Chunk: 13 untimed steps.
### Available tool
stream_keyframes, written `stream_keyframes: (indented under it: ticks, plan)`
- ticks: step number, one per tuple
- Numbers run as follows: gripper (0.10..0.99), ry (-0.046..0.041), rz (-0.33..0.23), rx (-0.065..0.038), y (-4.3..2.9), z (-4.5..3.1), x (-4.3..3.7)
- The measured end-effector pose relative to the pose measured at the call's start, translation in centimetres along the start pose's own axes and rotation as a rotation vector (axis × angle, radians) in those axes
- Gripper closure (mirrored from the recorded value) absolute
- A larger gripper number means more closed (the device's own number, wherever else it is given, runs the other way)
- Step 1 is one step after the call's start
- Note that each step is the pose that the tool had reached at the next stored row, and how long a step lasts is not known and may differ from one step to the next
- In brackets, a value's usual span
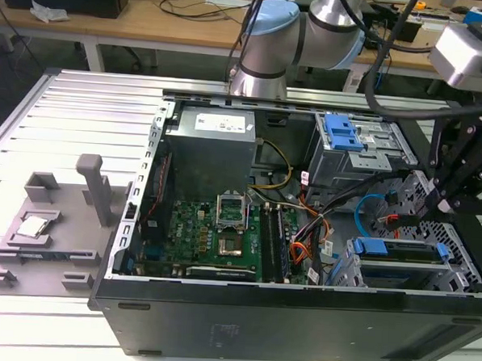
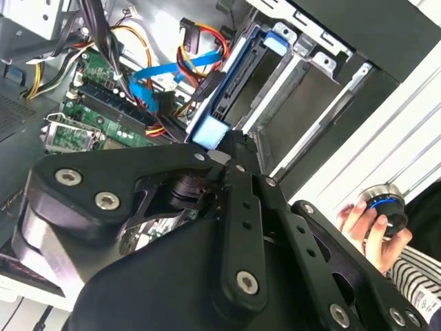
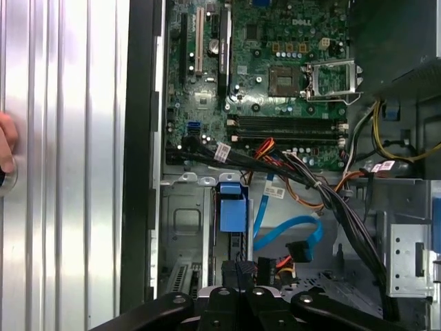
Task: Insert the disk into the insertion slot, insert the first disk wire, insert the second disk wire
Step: 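Insert the disk into the insertion slot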
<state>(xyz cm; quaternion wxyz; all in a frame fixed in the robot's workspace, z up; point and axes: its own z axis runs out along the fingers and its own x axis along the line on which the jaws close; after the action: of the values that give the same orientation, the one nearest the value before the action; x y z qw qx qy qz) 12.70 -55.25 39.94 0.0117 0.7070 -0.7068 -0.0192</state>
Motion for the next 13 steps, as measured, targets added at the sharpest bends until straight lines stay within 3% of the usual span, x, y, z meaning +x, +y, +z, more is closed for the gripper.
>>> stream_keyframes:
  ticks: [6,13]
  plan:
    - [0.980,0.0000,0.000,0.000,-0.35,1.40,0.02]
    - [0.980,0.0000,0.000,0.000,-0.40,1.55,0.02]
